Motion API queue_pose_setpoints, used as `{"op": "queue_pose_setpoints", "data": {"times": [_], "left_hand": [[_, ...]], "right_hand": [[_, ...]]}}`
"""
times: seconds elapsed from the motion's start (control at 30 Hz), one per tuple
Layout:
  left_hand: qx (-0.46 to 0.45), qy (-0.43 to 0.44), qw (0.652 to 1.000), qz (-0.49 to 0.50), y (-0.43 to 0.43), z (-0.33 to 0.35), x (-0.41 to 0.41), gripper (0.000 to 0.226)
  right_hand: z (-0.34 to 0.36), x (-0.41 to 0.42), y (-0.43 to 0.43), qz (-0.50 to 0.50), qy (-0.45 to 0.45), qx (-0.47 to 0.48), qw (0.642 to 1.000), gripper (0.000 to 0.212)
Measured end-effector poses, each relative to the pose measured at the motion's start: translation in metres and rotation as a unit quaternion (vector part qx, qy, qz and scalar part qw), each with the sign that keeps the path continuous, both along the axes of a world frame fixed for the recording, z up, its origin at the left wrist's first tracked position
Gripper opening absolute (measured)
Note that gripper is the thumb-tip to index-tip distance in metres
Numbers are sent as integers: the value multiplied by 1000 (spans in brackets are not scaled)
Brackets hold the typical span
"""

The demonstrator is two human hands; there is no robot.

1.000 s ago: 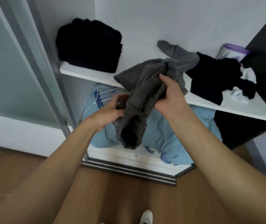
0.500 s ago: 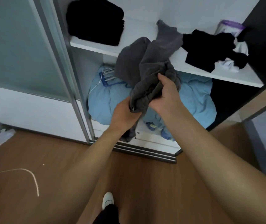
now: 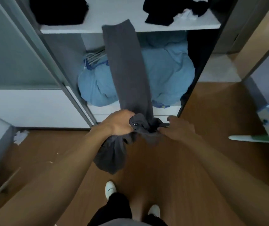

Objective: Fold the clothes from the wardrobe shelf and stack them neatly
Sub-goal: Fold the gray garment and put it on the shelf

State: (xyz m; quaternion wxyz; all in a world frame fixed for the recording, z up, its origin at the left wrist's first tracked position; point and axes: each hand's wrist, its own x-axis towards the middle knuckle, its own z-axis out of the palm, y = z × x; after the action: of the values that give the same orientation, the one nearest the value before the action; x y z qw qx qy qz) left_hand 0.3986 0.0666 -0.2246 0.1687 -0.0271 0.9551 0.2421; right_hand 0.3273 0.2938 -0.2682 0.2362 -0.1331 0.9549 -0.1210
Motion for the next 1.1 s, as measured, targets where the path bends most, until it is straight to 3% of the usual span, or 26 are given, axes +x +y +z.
{"op": "queue_pose_setpoints", "data": {"times": [0.07, 0.13, 0.17, 0.3, 0.37, 0.43, 0.67, 0.73, 0.8, 0.83, 0.93, 1.1], "left_hand": [[-3, -5, 1000, -25, 18, 6, 2, 8], [-3, -3, 999, -50, 31, 14, 4, 5], [-5, 0, 998, -62, 36, 18, 6, 4], [12, 28, 997, -66, 34, 30, 14, 6], [35, 26, 998, -53, 24, 34, 24, 15], [77, 35, 996, -28, 12, 36, 38, 24], [140, 106, 984, 42, -45, 31, 80, 26], [146, 126, 979, 64, -58, 25, 90, 26], [149, 152, 974, 76, -66, 17, 97, 25], [148, 155, 974, 78, -69, 14, 99, 25], [124, 136, 981, 57, -75, 4, 105, 21], [64, 81, 993, 56, -98, -17, 109, 27]], "right_hand": [[6, 18, 14, 50, 12, -115, 992, 73], [21, 39, 14, 93, -39, -269, 958, 76], [27, 48, 11, 106, -46, -302, 946, 78], [41, 76, -9, 80, -6, -275, 958, 78], [43, 85, -22, 54, 6, -242, 969, 54], [43, 92, -35, 22, -12, -274, 962, 26], [66, 111, -75, -16, -124, -403, 907, 19], [73, 115, -83, -65, -217, -453, 862, 8], [81, 119, -90, -108, -306, -501, 802, 11], [83, 119, -94, -113, -312, -506, 796, 15], [85, 122, -107, -127, -237, -480, 835, 22], [85, 124, -119, -167, -156, -499, 836, 34]]}}
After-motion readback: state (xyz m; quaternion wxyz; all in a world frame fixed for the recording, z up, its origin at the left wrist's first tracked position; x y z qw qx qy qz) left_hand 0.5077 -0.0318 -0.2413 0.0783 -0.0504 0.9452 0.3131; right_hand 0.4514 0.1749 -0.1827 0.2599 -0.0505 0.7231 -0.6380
